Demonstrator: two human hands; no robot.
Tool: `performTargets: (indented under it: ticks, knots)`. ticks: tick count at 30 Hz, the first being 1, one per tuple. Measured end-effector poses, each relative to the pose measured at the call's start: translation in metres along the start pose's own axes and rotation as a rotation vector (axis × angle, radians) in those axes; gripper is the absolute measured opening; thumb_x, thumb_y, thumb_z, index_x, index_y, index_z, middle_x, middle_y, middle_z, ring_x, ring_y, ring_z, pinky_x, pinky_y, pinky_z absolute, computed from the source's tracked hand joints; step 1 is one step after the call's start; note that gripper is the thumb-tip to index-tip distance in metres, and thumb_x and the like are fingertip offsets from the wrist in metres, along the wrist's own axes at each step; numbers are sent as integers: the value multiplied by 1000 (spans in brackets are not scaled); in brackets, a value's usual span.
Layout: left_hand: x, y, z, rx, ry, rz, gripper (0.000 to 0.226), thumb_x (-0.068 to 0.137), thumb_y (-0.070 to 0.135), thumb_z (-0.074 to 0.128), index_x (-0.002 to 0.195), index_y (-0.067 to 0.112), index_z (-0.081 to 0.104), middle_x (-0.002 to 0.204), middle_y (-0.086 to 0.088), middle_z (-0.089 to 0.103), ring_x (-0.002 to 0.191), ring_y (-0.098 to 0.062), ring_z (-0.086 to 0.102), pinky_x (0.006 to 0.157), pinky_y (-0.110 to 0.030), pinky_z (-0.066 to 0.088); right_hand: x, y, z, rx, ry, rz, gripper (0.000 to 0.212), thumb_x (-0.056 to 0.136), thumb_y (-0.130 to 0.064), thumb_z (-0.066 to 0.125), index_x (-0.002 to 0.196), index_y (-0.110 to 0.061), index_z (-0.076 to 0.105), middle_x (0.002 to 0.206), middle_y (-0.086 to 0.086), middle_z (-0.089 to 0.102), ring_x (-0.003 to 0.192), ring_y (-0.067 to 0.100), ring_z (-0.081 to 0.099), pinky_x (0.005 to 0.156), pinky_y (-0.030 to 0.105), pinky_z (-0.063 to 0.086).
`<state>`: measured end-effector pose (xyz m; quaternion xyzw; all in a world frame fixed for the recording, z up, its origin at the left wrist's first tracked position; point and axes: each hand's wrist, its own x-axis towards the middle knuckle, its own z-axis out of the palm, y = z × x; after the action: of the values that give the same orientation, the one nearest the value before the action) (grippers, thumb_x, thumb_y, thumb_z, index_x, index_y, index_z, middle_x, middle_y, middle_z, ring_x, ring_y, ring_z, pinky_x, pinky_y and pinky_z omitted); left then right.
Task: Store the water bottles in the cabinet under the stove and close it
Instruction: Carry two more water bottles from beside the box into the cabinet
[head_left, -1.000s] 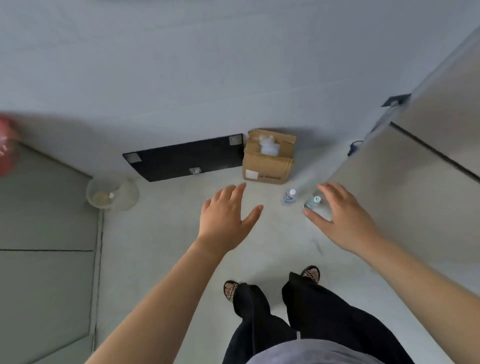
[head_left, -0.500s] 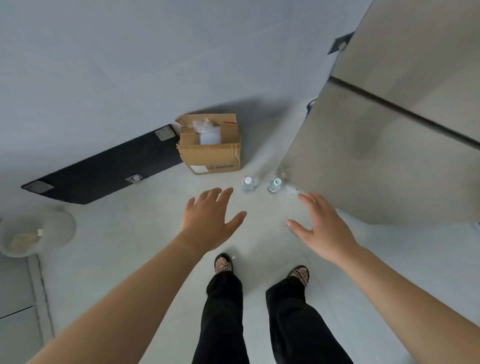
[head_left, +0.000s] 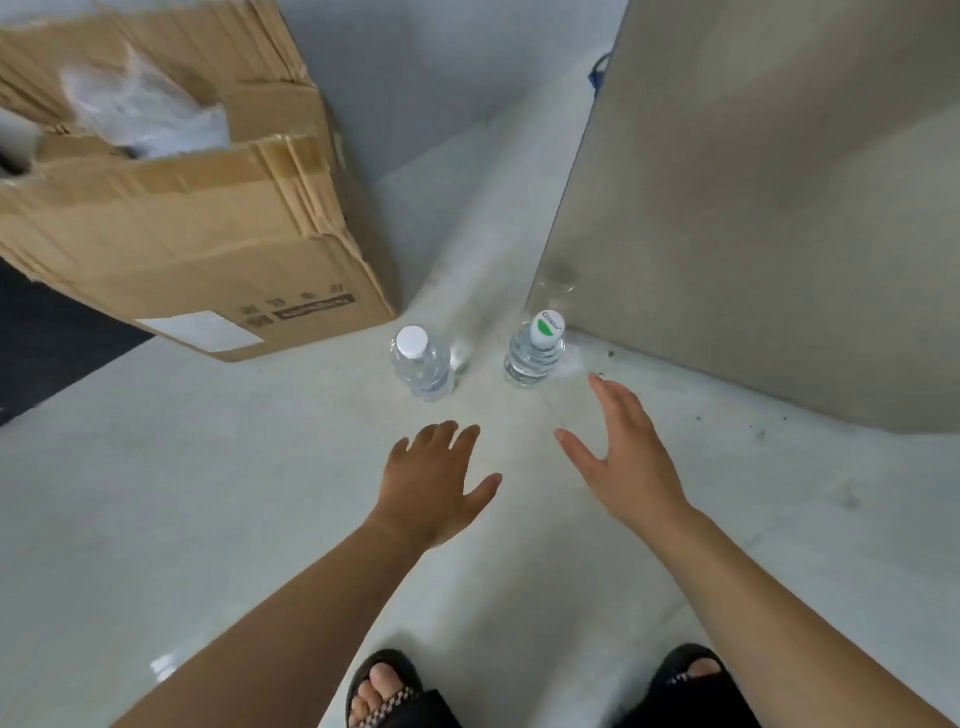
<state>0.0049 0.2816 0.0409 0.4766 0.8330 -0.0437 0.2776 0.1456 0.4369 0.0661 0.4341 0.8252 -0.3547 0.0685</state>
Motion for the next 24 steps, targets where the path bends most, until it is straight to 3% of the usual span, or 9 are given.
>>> performTargets:
  ticks: [3, 8, 10, 14, 20, 22, 24]
  knots:
    - [53, -19, 58, 53, 57, 63, 66, 89, 62, 30, 144, 25, 24, 150, -2, 31, 136, -21, 31, 107, -40, 30, 43, 25, 49, 83, 89, -39, 76, 87, -48, 54, 147, -30, 10, 155, -6, 17, 141, 13, 19, 110, 30, 25]
    - [100, -41, 117, 23, 144, 118, 69, 85, 62, 29, 143, 26, 26, 154, -5, 24, 140, -25, 25, 106, -43, 33, 92, 40, 98, 259, 256, -163, 87, 82, -39, 66, 147, -27, 10, 152, -5, 21, 139, 10, 22, 109, 26, 28]
    - [102, -48, 130, 47, 180, 157, 69, 84, 60, 30, 143, 23, 31, 153, -9, 27, 139, -28, 28, 106, -47, 34, 103, 40, 107, 346, 320, -173, 92, 79, -36, 70, 147, -26, 9, 151, -3, 24, 137, 12, 27, 110, 32, 32]
    - [102, -52, 143, 77, 197, 168, 68, 87, 57, 31, 146, 25, 23, 156, -9, 19, 142, -28, 19, 110, -47, 26, 119, 31, 113, 518, 404, -204, 95, 75, -31, 75, 147, -19, 14, 150, -1, 30, 136, 12, 33, 108, 38, 38]
    - [104, -53, 153, 46, 220, 153, 65, 90, 58, 27, 148, 29, 17, 158, -4, 11, 145, -23, 9, 112, -44, 14, 125, 28, 115, 610, 411, -242, 91, 74, -29, 76, 144, -20, 19, 145, 2, 40, 130, 15, 44, 102, 41, 45]
    - [104, -53, 154, 42, 237, 149, 65, 90, 59, 25, 148, 30, 16, 158, -3, 9, 145, -21, 7, 112, -42, 11, 119, 29, 109, 597, 396, -257, 91, 73, -27, 77, 143, -23, 20, 146, -2, 39, 131, 12, 42, 103, 37, 44]
    - [104, -52, 155, 45, 243, 145, 65, 90, 59, 23, 148, 29, 16, 158, -3, 9, 144, -21, 5, 112, -42, 9, 108, 34, 101, 552, 359, -289, 93, 73, -27, 77, 143, -33, 17, 142, -19, 36, 129, -4, 38, 102, 19, 41]
